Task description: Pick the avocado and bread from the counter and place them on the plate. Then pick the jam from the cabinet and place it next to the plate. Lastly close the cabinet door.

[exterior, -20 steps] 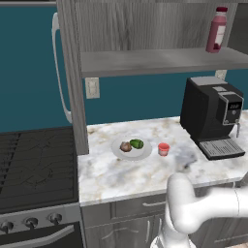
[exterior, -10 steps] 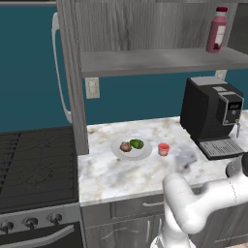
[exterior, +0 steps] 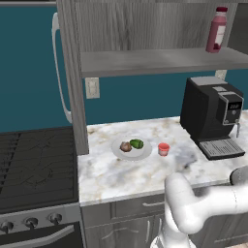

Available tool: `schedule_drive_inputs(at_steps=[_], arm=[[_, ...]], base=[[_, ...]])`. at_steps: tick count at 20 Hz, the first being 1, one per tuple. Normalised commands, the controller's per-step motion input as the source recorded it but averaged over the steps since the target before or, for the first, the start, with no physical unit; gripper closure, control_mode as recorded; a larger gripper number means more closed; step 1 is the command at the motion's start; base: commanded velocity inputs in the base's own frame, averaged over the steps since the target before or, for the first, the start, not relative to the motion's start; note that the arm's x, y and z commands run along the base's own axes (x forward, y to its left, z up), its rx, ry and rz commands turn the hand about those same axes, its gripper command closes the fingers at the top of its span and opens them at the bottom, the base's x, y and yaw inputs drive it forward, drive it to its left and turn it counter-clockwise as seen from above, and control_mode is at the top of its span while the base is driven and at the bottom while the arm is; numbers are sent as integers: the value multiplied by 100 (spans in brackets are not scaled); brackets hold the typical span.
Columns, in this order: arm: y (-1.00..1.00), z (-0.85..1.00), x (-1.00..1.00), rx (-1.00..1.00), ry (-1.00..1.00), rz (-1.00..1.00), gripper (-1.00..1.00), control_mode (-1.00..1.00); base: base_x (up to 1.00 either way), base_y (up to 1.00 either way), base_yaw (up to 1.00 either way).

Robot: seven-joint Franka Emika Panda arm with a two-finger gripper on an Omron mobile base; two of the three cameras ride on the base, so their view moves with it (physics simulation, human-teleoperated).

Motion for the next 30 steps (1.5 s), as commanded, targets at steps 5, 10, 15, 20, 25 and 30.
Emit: schedule_drive_inputs(at_steps=[5,10,15,20,25,30], arm=[[63,28,-57,-22,-44,21,-100,-100],[51,63,-3,-7,-31,8,-100,-100],[33,95,0,-1,-22,1,-100,-100],[51,100,0,-10,-13,0,-100,-100],[88,98,0,-27,-8,-1,-100,-100],[100,72,1,-49,-3,-14,-100,-100]], base=[[0,0,0],[0,0,0],[0,0,0],[0,0,0],[0,0,0],[0,0,0]])
